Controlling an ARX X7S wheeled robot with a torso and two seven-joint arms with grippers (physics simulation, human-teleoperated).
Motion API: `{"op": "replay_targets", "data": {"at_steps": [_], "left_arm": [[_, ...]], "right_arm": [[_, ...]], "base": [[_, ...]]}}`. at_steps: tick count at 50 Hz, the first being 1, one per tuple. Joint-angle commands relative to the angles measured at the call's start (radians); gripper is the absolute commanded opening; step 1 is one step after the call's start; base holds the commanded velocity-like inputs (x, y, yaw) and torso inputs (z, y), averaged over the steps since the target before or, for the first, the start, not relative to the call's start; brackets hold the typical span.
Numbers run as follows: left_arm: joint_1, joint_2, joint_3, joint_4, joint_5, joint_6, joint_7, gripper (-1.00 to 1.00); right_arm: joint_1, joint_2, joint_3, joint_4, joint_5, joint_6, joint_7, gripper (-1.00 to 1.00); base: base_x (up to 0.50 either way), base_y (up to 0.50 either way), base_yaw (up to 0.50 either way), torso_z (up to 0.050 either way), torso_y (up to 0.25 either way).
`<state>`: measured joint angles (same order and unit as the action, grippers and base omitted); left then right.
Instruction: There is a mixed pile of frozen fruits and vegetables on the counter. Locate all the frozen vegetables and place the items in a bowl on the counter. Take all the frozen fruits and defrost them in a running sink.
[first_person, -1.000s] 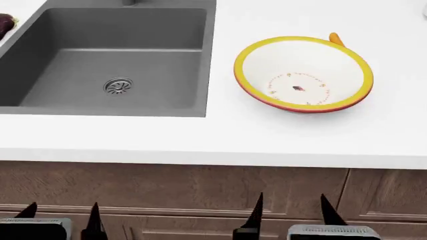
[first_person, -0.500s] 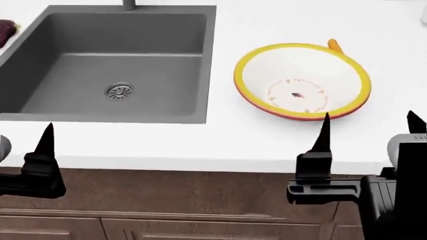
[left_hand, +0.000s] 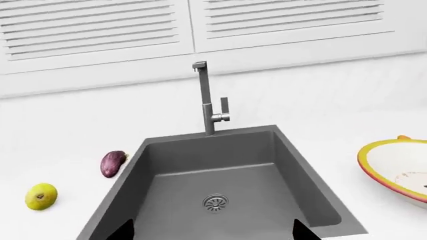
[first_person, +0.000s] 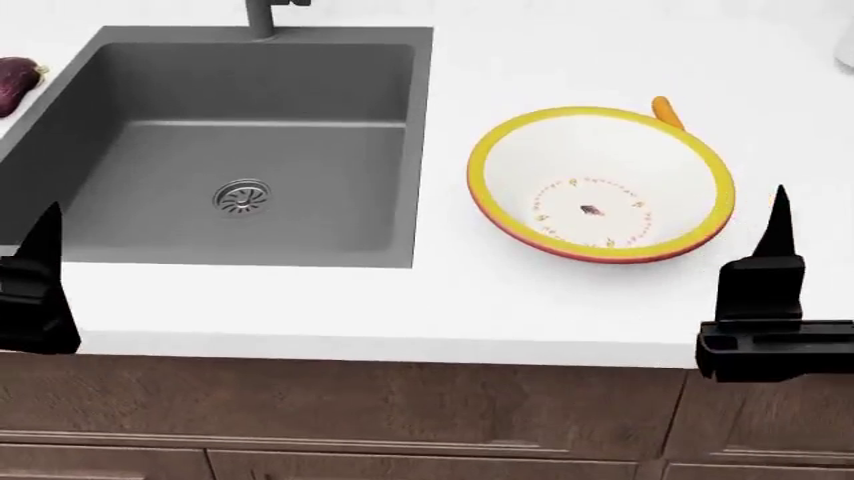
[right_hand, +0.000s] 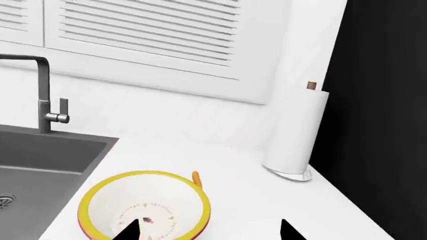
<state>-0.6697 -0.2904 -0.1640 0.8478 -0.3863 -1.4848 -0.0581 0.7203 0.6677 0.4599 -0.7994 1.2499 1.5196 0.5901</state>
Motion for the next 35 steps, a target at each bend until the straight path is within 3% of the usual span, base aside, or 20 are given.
{"op": "replay_targets", "data": {"at_steps": [1, 5, 9, 13, 23, 30, 35], "left_arm": [[-0.062, 0.027, -0.073, -0.026, -0.044, -0.072, 0.042, 1.0], [-0.082, 0.002, -0.091, -0.042, -0.13, -0.083, 0.004, 1.0], [-0.079, -0.028, -0.098, -0.049, -0.237, -0.083, -0.074, 1.0], [-0.082, -0.049, -0.127, -0.062, -0.317, -0.08, -0.115, 1.0], [-0.072, -0.069, -0.12, -0.055, -0.338, -0.052, -0.139, 1.0], [-0.045, -0.077, -0.16, -0.014, -0.413, -0.079, -0.164, 1.0], [-0.051, -0.093, -0.163, -0.032, -0.444, -0.069, -0.192, 1.0]], "right_arm": [[0.08, 0.1, 0.046, 0.096, 0.213, 0.008, 0.132, 1.0], [0.061, 0.109, 0.056, 0.131, 0.277, 0.0, 0.209, 1.0], [0.015, 0.11, 0.069, 0.109, 0.211, -0.037, 0.113, 1.0], [0.055, 0.132, 0.063, 0.139, 0.281, -0.04, 0.175, 1.0], [0.023, 0.142, 0.046, 0.14, 0.277, -0.061, 0.141, 1.0], [0.05, 0.164, 0.038, 0.16, 0.364, -0.082, 0.181, 1.0], [0.018, 0.15, 0.043, 0.153, 0.332, -0.092, 0.128, 1.0]], "base": [[0.0, 0.0, 0.0, 0.0, 0.0], [0.0, 0.0, 0.0, 0.0, 0.0], [0.14, -0.1, 0.0, 0.0, 0.0], [0.4, -0.31, 0.0, 0.0, 0.0], [0.42, -0.31, 0.0, 0.0, 0.0], [0.5, -0.09, 0.0, 0.0, 0.0], [0.5, 0.0, 0.0, 0.0, 0.003]]}}
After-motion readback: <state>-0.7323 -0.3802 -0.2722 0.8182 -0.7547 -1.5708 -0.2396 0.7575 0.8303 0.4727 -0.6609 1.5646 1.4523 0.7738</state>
